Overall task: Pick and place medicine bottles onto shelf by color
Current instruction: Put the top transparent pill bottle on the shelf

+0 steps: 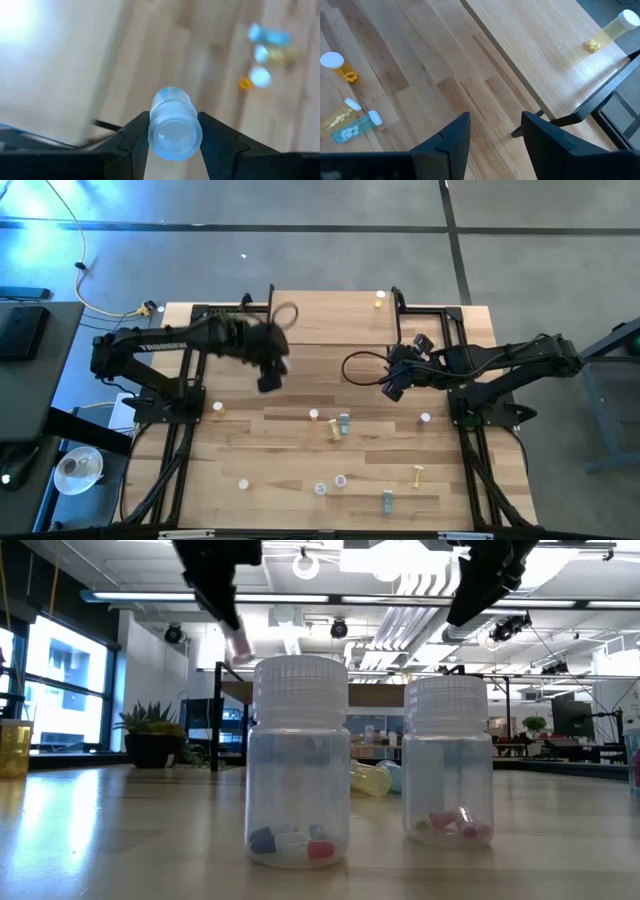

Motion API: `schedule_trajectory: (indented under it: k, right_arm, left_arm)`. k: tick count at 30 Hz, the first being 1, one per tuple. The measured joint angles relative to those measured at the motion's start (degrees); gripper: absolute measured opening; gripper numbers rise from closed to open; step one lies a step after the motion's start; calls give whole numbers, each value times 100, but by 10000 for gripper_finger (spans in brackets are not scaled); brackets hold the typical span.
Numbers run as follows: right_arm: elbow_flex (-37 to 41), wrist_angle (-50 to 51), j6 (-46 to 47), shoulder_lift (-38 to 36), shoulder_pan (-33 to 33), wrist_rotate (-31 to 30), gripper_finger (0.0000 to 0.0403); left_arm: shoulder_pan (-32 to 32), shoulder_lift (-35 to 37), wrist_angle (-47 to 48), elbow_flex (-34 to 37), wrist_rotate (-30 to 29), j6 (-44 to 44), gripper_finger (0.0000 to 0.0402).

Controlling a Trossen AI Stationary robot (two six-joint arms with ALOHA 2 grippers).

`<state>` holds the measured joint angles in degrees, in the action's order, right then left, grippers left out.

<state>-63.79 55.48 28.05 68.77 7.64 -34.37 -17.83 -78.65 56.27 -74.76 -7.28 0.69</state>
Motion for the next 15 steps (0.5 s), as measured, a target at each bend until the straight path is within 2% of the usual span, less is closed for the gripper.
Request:
schedule_trajectory:
  k: [8,15]
  right_arm:
    - [0,-12,47,0,0,2,167]
    - [0,-12,195,0,-7,4,167]
  left_arm:
    - [-1334,-211,13,-1075,-93,-658,141]
    - [-2363,-908,88,-2094,-90,-706,139]
